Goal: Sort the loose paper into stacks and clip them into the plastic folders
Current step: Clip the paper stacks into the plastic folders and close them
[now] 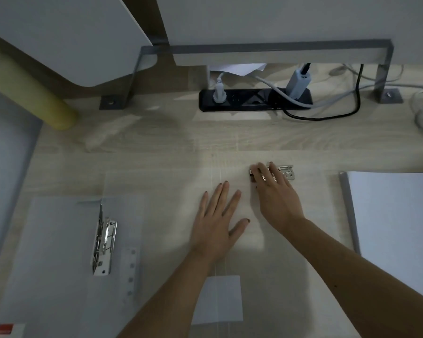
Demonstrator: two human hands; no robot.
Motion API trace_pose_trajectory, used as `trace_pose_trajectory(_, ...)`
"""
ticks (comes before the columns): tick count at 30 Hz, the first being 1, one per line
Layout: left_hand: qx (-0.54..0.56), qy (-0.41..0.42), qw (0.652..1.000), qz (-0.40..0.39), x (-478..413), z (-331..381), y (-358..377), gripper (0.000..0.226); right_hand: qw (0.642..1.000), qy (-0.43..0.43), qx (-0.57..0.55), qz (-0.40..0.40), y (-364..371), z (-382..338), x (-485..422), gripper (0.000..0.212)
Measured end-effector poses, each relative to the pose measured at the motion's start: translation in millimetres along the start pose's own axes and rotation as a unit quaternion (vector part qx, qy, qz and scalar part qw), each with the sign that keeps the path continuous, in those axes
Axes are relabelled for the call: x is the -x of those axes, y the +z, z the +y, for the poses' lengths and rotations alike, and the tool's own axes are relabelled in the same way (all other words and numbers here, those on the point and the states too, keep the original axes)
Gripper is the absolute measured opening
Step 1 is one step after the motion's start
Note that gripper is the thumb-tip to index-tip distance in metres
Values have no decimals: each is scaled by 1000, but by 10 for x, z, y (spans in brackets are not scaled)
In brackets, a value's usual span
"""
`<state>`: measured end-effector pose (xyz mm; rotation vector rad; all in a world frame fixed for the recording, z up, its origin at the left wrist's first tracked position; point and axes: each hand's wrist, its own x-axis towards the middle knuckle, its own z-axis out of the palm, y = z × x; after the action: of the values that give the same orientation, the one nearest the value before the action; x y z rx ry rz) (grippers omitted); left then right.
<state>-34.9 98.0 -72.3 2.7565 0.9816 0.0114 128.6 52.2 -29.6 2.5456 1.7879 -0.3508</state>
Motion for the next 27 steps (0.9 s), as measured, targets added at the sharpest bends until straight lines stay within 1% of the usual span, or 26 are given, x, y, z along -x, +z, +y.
trace_pose_trajectory(2, 1, -2, 1000, 1, -4, 8, -6, 65, 1000, -9, -8, -20, -16, 34, 34, 62)
trace_pose_trajectory(4, -5, 1, 1000, -2, -1, 4, -11, 64, 999, -11, -31, -9, -59, 73, 56, 58)
trace_pose_trajectory(5, -6, 2, 1000, -3, -2, 3, -15, 64, 998, -4, -60, 10, -93, 87, 64, 53)
trace_pose_trajectory(7, -2, 4, 1000, -3, -5, 6, -14, 64, 986, 45, -148, 62, -173, 110, 67, 36)
trace_pose_trajectory(10, -3, 7, 1000, 1, -2, 17, -13, 63, 948, 136, -265, 115, -260, 148, 21, 16)
trace_pose_trajectory(12, -1, 9, 1000, 5, -5, 15, -16, 63, 906, 202, -338, 155, -276, 223, -25, 7)
trace_pose_trajectory(14, 1, 7, 1000, 7, -7, 21, -8, 63, 860, 259, -400, 182, -264, 336, -39, 13)
trace_pose_trajectory(15, 0, 5, 1000, 8, -7, 30, -6, 63, 843, 283, -417, 186, -253, 398, -21, 19)
trace_pose_trajectory(16, 0, 2, 1000, 8, -5, 43, -3, 63, 835, 303, -421, 186, -244, 457, 23, 26)
trace_pose_trajectory(18, -1, -7, 1000, 10, -3, 68, -5, 63, 843, 327, -389, 175, -229, 540, 176, 35)
trace_pose_trajectory(20, 0, -10, 1000, 13, -5, 80, -7, 63, 870, 325, -337, 153, -188, 575, 398, 40)
trace_pose_trajectory(24, -6, -18, 1000, 8, -12, 94, -15, 64, 931, 255, -249, 81, -7, 583, 846, 42)
trace_pose_trajectory(26, -7, -25, 1000, 2, -11, 111, -11, 65, 951, 217, -217, 46, 66, 591, 1017, 43)
trace_pose_trajectory(27, -7, -28, 1000, 2, -7, 112, -8, 65, 954, 204, -216, 41, 78, 604, 1073, 42)
